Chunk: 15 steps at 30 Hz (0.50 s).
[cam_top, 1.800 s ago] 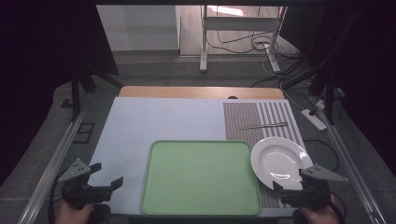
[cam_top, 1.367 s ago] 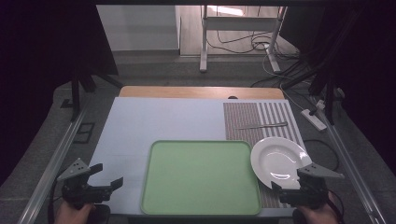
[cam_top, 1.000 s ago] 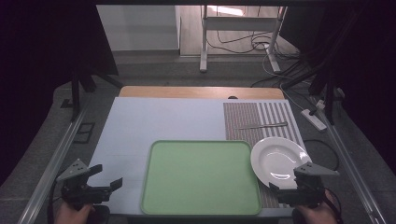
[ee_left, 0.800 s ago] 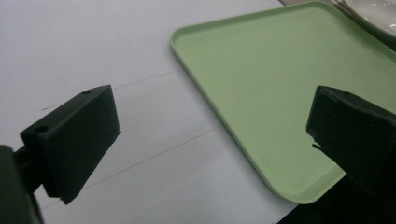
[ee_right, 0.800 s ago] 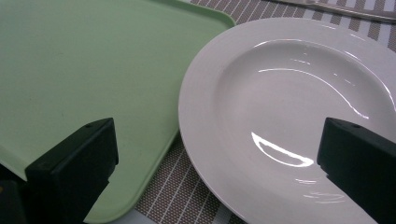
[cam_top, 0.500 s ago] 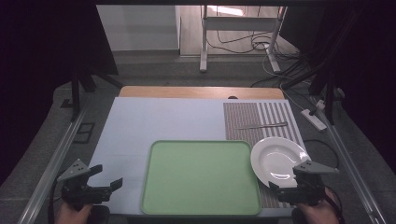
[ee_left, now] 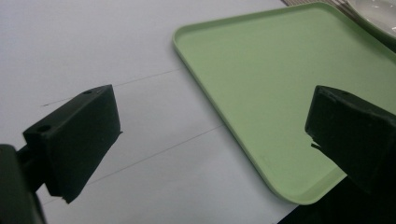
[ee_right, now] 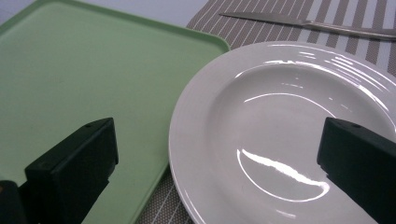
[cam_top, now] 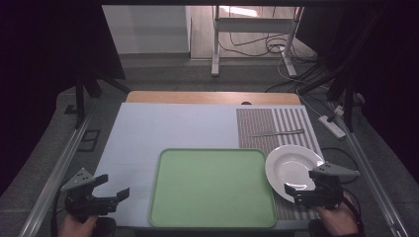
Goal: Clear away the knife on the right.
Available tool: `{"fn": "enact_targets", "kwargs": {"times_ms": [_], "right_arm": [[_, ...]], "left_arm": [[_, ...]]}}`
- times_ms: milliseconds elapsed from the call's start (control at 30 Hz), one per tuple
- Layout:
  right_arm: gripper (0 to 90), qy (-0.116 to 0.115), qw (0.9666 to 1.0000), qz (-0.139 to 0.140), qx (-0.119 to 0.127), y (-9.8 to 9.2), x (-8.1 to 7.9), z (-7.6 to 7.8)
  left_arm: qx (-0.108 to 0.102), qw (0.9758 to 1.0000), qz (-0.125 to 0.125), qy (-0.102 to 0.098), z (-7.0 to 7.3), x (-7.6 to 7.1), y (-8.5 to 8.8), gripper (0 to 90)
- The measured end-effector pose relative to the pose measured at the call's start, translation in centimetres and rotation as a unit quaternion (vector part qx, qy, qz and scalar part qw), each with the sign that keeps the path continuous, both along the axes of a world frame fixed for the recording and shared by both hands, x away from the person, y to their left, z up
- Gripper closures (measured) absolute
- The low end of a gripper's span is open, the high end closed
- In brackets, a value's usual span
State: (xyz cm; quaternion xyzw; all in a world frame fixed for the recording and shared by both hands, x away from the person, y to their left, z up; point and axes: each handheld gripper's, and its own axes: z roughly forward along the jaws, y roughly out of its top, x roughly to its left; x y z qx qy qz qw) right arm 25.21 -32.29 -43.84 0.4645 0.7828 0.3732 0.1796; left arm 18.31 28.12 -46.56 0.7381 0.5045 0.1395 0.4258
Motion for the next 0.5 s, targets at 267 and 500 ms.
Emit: {"fn": "enact_targets", "kwargs": {"times_ms": [267, 500], "right_arm": [[0.0, 0.001, 0.9999, 0.013, -0.007, 0.3, 1.0, -0.1], [0.0, 0.016, 0.9998, 0.011, 0.002, 0.9, 2.9, -0.2]], "left_arm": [[0.002, 1.0000, 0.001, 0.003, 0.0, 0.0, -0.1, 3.2], [0.002, 1.0000, 0.003, 0.005, 0.0, 0.1, 0.0, 3.4]]}}
